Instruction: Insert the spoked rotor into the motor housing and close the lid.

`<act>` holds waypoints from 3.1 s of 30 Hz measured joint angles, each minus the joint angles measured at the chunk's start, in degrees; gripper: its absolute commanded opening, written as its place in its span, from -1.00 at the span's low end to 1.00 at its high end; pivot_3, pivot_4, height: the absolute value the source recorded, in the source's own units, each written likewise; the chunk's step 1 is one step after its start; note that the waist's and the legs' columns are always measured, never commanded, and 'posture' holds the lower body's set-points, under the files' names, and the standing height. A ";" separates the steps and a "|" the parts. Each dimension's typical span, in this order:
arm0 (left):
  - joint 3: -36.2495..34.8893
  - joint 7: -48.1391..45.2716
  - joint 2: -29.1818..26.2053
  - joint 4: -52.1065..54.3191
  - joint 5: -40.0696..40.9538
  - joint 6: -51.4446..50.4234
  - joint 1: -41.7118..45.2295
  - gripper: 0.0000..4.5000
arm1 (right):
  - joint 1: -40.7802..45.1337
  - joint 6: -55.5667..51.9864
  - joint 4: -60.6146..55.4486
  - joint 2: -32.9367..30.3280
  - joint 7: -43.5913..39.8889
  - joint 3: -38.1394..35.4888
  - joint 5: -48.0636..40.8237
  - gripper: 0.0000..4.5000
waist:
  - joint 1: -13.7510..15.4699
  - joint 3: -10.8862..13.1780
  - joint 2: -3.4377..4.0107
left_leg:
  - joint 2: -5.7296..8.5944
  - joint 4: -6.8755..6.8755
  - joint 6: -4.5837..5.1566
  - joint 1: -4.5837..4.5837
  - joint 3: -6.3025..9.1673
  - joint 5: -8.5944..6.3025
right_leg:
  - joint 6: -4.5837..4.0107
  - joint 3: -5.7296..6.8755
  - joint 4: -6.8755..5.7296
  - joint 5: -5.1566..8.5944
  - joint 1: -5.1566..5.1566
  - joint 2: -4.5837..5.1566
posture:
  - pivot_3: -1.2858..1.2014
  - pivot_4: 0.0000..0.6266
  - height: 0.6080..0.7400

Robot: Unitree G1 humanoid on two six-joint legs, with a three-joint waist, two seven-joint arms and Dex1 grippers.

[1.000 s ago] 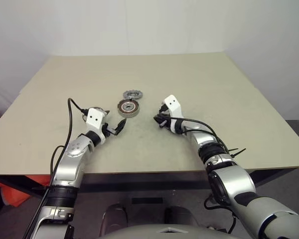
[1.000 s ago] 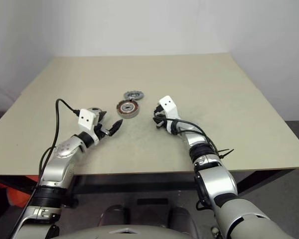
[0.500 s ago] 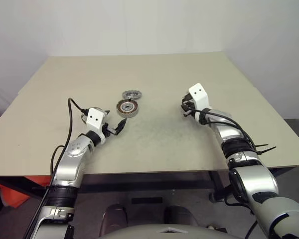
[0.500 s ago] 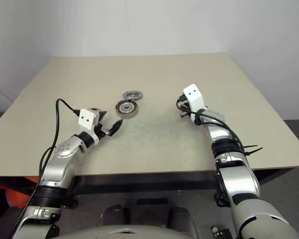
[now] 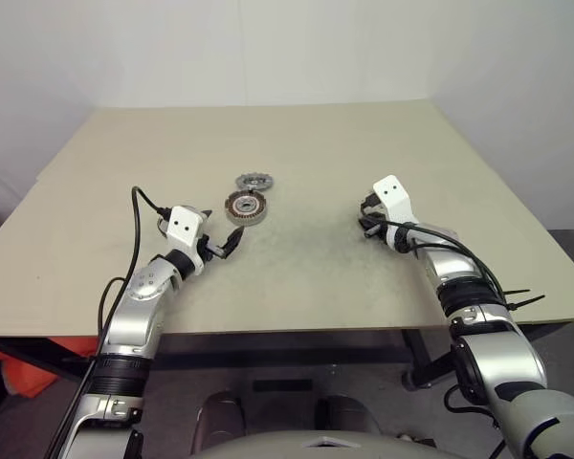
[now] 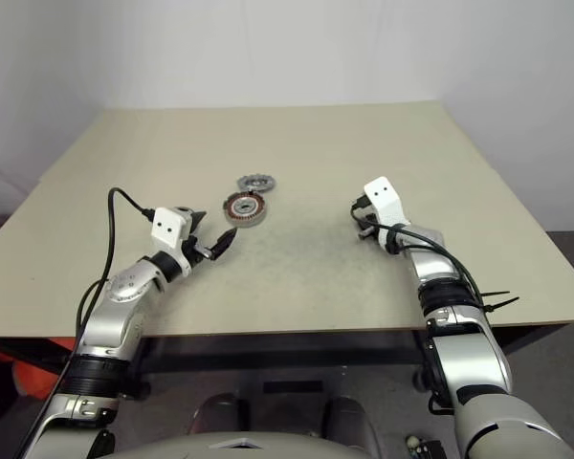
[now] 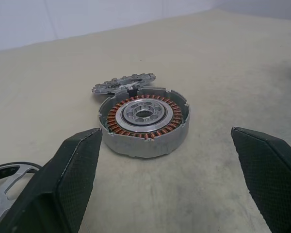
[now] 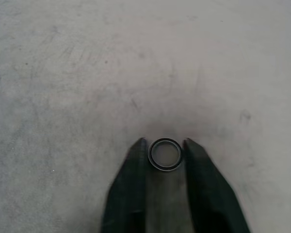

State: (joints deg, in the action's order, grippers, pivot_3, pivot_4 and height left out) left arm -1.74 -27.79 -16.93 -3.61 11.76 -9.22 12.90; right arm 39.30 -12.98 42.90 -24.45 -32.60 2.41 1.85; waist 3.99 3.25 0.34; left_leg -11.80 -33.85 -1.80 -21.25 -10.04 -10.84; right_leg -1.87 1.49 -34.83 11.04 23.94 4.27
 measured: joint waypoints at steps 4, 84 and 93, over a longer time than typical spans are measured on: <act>0.01 -0.02 0.03 0.00 -0.07 0.00 -0.02 1.00 | -1.51 2.62 -3.16 0.77 -2.67 0.49 -0.50 0.18 | -0.12 0.01 0.02 | -0.01 0.01 0.00 -0.02 0.00 0.00 | 0.00 0.00 0.00 0.00 0.05 -0.01 | 0.03 -1.00 1.00; 30.70 -15.14 -4.09 -74.00 -44.57 38.03 54.63 0.71 | -22.01 -12.42 -61.90 -9.79 -6.73 -4.92 -1.22 0.20 | 3.81 0.42 -0.37 | 0.01 -0.30 -0.20 0.17 0.14 0.13 | 0.33 -0.04 -0.53 0.23 -0.11 0.16 | 0.03 -1.00 1.00; 30.95 -13.12 -3.07 -74.93 -46.74 36.98 55.19 -0.31 | -24.85 -13.95 -64.97 -10.95 -4.37 -6.72 -2.05 0.20 | 3.80 0.43 -0.38 | 0.01 -0.30 -0.22 0.27 0.19 0.14 | 0.40 -0.02 -0.52 0.27 -0.21 0.16 | 0.03 -1.00 1.00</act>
State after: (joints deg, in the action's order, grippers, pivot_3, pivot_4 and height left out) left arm 29.21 -40.91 -20.00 -78.54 -34.99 27.75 68.10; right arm 14.46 -26.93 -22.06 -35.39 -36.98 -4.30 -0.21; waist 7.78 3.68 -0.05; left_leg -11.79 -34.15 -2.02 -20.98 -9.85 -10.70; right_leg -1.47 1.47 -35.36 11.31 23.73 4.43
